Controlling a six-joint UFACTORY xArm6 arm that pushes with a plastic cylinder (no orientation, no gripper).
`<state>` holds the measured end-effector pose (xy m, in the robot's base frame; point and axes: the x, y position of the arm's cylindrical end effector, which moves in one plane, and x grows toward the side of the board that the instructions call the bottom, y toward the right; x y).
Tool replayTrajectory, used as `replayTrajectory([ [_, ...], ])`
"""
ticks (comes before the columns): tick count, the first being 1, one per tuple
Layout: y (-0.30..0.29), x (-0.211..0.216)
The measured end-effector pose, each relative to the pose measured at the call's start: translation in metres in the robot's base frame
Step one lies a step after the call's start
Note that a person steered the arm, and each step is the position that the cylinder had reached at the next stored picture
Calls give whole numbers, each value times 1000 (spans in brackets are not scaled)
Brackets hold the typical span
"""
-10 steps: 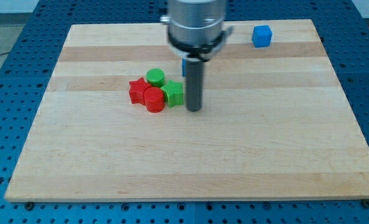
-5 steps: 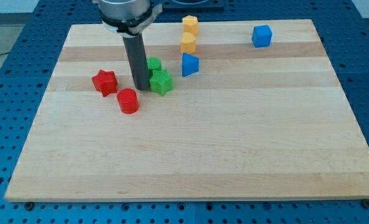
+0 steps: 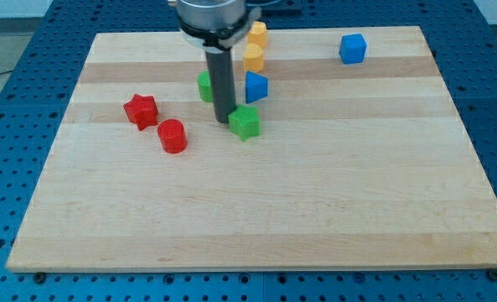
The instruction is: Move the green blocks to the bottom of the blue triangle
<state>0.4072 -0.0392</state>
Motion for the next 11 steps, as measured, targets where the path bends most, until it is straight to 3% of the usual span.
replayTrajectory([
  [1,-17,-13],
  [2,-93,-21],
  [3,-111,-60],
  [4,-103,-101],
  [6,-46,-115],
  [7,-43,-86],
  [9,-35,19],
  [10,-26,45],
  [11,-92,43],
])
